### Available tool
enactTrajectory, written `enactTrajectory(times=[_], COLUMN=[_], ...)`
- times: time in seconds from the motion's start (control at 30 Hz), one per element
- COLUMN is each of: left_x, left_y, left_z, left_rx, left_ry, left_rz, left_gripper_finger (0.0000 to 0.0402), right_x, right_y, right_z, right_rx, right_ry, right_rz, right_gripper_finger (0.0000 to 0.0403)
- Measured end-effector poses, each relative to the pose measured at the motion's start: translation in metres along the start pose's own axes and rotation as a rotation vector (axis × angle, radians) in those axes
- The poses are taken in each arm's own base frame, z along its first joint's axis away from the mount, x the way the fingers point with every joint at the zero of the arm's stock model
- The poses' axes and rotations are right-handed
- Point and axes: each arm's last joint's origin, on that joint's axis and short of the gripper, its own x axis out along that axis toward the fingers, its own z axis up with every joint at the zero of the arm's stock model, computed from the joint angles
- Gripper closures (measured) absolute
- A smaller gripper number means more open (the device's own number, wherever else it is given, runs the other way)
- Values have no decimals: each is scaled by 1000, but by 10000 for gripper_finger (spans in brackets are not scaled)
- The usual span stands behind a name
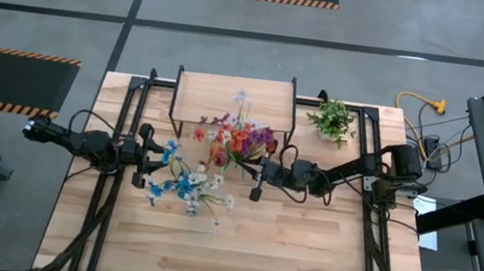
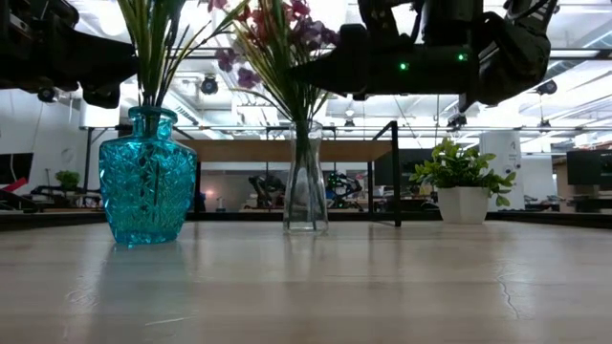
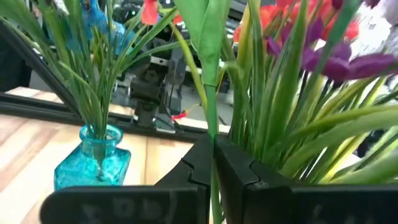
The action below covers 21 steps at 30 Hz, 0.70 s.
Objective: Pick and place flowers into a vace then onto a shelf
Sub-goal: Put the red flower into the transparent vase
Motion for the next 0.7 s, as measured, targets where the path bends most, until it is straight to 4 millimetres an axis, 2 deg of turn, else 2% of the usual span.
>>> enactTrajectory(times=[0.7], left_x=[0], left_y=[0], left_z=[0], left_rx=[0], left_ry=[0], left_rz=[0], left_gripper_finger=[267], right_x=[-15], right_y=[1], right_z=[-20], right_rx=[53], right_ry=[103], right_rz=[21], right_gripper_finger=[394])
